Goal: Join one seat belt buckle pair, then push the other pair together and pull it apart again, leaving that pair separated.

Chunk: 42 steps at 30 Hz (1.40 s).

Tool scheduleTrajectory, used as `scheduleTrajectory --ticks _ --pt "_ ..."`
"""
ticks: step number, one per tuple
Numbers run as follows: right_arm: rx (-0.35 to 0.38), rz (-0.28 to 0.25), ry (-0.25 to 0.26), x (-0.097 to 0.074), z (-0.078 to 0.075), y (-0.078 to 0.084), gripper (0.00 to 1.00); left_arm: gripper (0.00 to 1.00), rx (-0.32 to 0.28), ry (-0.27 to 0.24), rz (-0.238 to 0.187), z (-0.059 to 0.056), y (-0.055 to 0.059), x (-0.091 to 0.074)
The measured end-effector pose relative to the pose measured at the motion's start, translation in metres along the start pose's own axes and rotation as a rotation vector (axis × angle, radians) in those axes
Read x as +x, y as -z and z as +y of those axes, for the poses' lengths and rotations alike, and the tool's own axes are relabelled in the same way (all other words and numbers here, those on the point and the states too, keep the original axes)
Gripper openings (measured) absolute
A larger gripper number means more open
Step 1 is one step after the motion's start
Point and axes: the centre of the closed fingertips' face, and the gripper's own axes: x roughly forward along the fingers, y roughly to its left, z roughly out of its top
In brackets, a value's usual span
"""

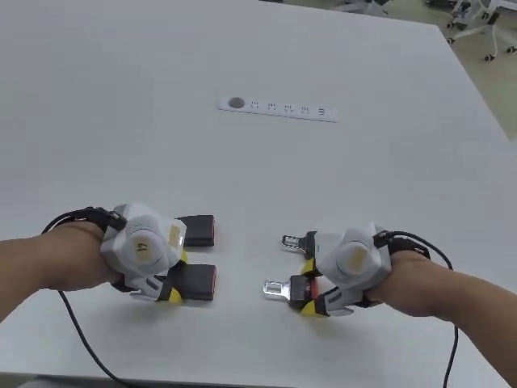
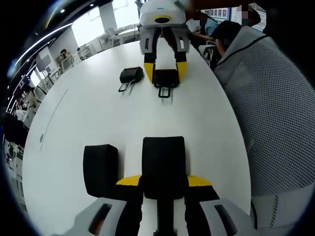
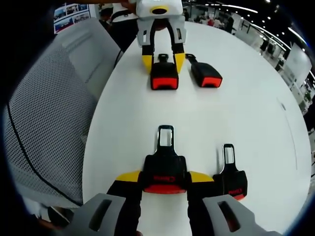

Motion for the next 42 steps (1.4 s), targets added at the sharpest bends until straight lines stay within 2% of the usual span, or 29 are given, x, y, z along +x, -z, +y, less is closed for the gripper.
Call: scheduleTrajectory --ticks 10,16,22,31,40,42 --pt "0.013 0.027 0.003 0.001 -0.002 0.003 0.32 0.33 -0.009 0.005 0.008 0.001 0.0 0.001" --pt "0.0 0.069 0.005 0.001 -0.001 0.001 0.32 0.33 -0.017 0.002 0.015 0.001 0.0 0.001" --pt "0.0 0.061 0.015 0.004 -0.001 -0.005 0.32 0.33 -0.026 -0.002 0.018 0.0 -0.002 0.0" --pt "0.002 0.043 0.018 0.013 0.005 -0.027 0.32 0.33 -0.031 0.001 0.018 0.0 -0.001 0.001" --pt "0.011 0.003 0.019 0.03 0.0 -0.055 0.32 0.33 -0.04 0.005 0.022 -0.001 -0.002 0.001" --pt "0.002 0.001 0.017 0.032 0.003 -0.06 0.32 0.33 -0.041 0.004 0.022 0.0 -0.001 0.001"
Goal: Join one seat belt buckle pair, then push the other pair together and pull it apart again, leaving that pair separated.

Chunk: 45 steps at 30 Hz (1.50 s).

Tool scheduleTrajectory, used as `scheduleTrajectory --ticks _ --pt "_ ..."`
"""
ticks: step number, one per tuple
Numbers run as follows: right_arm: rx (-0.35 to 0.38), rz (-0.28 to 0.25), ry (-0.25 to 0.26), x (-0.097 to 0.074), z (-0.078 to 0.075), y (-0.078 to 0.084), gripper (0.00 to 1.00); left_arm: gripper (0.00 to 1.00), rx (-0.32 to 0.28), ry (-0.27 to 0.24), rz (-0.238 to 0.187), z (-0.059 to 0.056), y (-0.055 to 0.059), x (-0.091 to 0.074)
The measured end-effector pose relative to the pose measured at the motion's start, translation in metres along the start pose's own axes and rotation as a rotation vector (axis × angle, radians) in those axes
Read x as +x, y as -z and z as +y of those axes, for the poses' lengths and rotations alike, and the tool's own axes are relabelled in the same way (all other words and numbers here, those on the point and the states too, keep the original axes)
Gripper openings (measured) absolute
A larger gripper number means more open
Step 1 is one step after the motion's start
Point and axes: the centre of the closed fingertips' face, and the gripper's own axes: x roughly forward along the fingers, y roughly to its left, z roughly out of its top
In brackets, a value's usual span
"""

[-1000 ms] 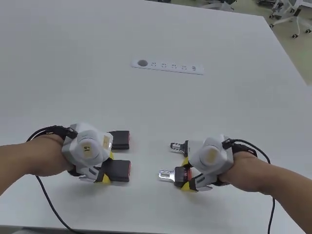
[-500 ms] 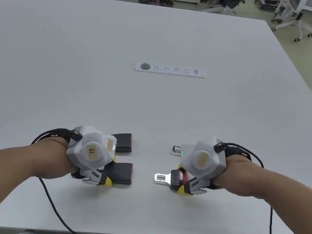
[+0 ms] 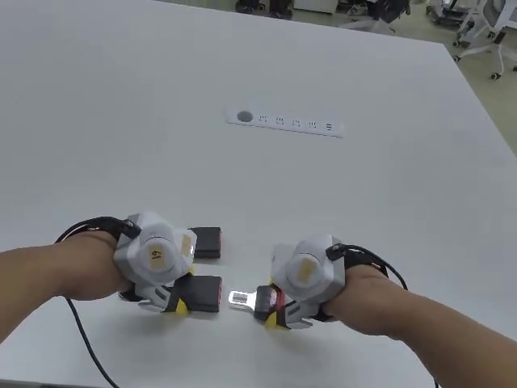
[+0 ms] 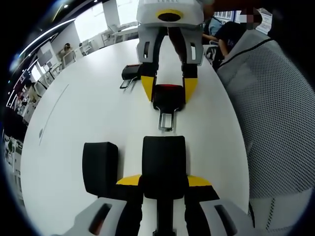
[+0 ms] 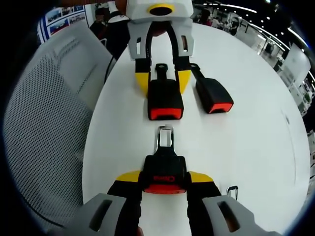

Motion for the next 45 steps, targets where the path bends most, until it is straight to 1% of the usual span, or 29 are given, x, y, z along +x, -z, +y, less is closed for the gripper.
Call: scheduleTrajectory --ticks 4,9,12,15,17,26,30,34,37,38,39,45 --pt "-0.016 -0.001 -0.007 0.003 0.002 -0.009 0.32 0.33 -0.002 0.0 -0.001 0.0 0.0 0.0" --pt "-0.036 0.0 -0.006 0.005 -0.002 -0.014 0.32 0.33 -0.006 0.003 -0.001 0.0 0.001 0.0" --pt "-0.042 -0.007 -0.007 0.006 -0.004 -0.019 0.32 0.33 -0.004 0.005 0.001 0.0 0.001 0.0" --pt "-0.042 -0.018 -0.012 0.008 -0.002 -0.022 0.32 0.33 -0.007 0.007 0.0 0.0 0.001 0.0" --pt "-0.039 -0.033 -0.012 0.009 -0.002 -0.025 0.31 0.33 -0.008 0.008 -0.002 0.0 0.001 0.0" --pt "-0.053 -0.035 -0.012 0.011 -0.004 -0.028 0.3 0.33 0.002 0.015 -0.001 0.001 0.001 0.0" --pt "-0.058 -0.038 -0.015 0.012 -0.005 -0.031 0.3 0.33 -0.008 0.017 -0.004 0.001 0.002 0.0" --pt "-0.05 -0.046 -0.016 0.014 -0.006 -0.034 0.3 0.32 -0.021 0.014 -0.009 0.0 0.002 -0.001" --pt "-0.042 -0.064 -0.017 0.017 -0.006 -0.04 0.3 0.32 -0.023 0.018 -0.013 0.0 0.001 -0.001" --pt "-0.036 -0.069 -0.016 0.018 -0.005 -0.043 0.3 0.32 -0.022 0.02 -0.012 0.0 0.001 -0.001" --pt "-0.047 -0.064 -0.011 0.02 -0.004 -0.045 0.3 0.32 -0.019 0.021 -0.01 0.0 0.001 -0.001" --pt "-0.042 -0.07 -0.006 0.02 -0.006 -0.045 0.3 0.32 -0.014 0.025 -0.001 -0.001 0.001 -0.001"
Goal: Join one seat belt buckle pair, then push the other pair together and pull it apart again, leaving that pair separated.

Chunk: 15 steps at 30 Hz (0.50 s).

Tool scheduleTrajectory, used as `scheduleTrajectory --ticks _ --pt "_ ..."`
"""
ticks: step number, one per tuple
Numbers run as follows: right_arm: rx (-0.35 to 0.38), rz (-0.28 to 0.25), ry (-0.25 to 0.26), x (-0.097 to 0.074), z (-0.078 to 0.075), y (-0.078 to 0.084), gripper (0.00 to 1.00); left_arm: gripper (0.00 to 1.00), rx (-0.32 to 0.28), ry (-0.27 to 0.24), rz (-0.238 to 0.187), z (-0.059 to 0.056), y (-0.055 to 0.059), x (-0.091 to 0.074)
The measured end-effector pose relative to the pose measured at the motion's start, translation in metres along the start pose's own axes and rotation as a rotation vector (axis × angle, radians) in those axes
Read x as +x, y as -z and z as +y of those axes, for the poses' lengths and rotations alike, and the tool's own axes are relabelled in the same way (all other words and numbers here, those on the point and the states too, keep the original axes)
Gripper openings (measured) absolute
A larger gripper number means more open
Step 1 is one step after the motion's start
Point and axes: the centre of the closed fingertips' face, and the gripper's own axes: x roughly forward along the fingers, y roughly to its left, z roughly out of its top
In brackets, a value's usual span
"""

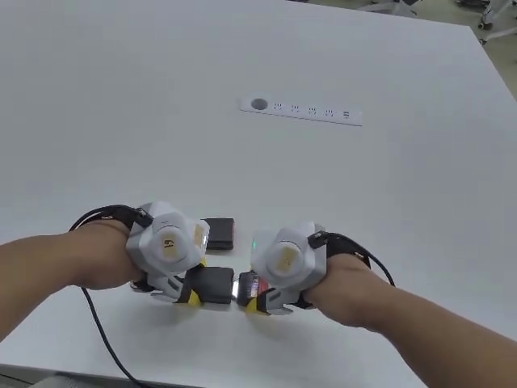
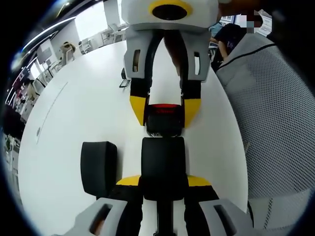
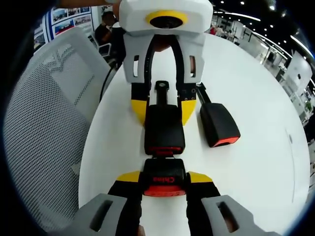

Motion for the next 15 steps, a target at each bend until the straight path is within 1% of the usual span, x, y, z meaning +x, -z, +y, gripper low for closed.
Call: scheduleTrajectory --ticks 4,5,6,7,8,15 --pt "0.003 -0.006 0.003 0.0013 -0.0005 -0.003 0.3 0.32 -0.002 0.002 0.003 -0.001 0.0006 -0.0005" --pt "-0.01 -0.004 0.003 0.0031 0.0006 -0.0035 0.3 0.32 -0.002 0.002 -0.003 -0.0006 0.0 -0.0006" --pt "0.002 0.001 0.007 0.003 0.0016 -0.0024 0.3 0.32 -0.004 0.001 -0.006 0.0001 0.0003 -0.0012" --pt "-0.006 0.002 0.005 0.0025 0.0019 -0.0026 0.3 0.32 -0.004 0.001 -0.006 0.0003 0.0004 -0.0014" --pt "-0.005 0.0 0.005 0.0021 0.0021 -0.0027 0.3 0.32 -0.005 0.0 -0.006 0.0 -0.0008 -0.0016" --pt "-0.006 -0.005 0.007 0.0027 0.0031 -0.0022 0.31 0.32 -0.009 -0.002 -0.007 0.0017 0.0007 -0.002"
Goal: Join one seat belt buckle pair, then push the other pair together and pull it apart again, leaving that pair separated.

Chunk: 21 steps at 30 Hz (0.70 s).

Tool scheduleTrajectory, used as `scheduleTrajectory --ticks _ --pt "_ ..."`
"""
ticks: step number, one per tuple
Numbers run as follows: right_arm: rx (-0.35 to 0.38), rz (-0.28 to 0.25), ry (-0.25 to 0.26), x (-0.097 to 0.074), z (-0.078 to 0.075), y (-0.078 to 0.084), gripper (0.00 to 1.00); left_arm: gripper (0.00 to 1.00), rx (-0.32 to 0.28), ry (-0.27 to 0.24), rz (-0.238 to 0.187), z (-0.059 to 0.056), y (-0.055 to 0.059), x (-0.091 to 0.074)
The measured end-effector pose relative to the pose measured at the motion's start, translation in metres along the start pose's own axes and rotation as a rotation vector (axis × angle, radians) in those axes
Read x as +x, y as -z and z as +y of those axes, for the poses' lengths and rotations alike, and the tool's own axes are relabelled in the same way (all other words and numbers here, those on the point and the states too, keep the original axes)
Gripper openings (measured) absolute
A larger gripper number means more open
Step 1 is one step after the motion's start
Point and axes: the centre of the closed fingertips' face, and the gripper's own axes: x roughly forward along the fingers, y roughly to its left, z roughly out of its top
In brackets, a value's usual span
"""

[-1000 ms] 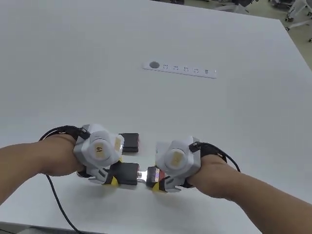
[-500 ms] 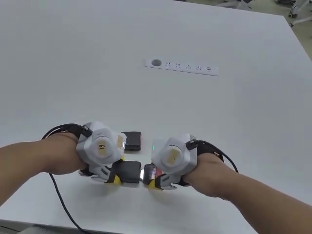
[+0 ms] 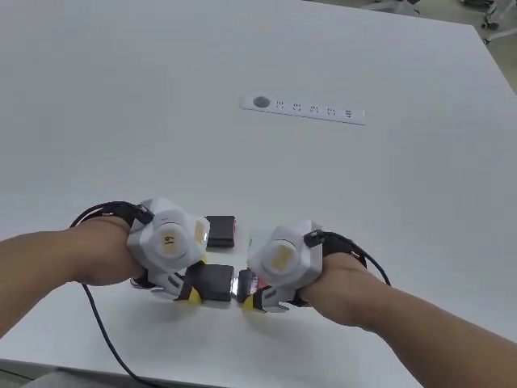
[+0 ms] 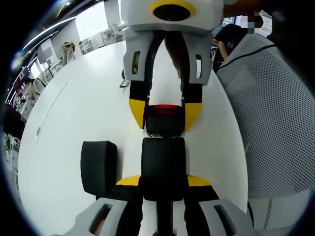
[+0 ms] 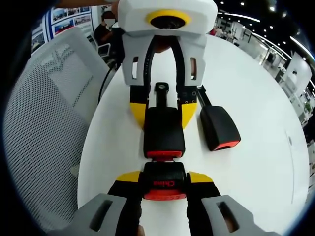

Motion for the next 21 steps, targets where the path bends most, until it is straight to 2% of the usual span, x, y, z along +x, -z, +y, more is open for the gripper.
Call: scheduleTrajectory --ticks 9,14,21 --pt "-0.013 0.001 -0.008 -0.0011 -0.0007 0.0005 0.3 0.32 -0.007 -0.007 -0.021 0.0002 0.0021 -0.0008" --pt "-0.026 0.015 -0.015 -0.0014 -0.0017 0.0021 0.3 0.32 -0.006 -0.01 0.005 0.0004 0.0017 -0.0001" --pt "-0.024 0.008 -0.015 -0.0025 -0.002 0.0027 0.3 0.31 -0.02 -0.015 -0.005 0.0001 0.0025 -0.0003"
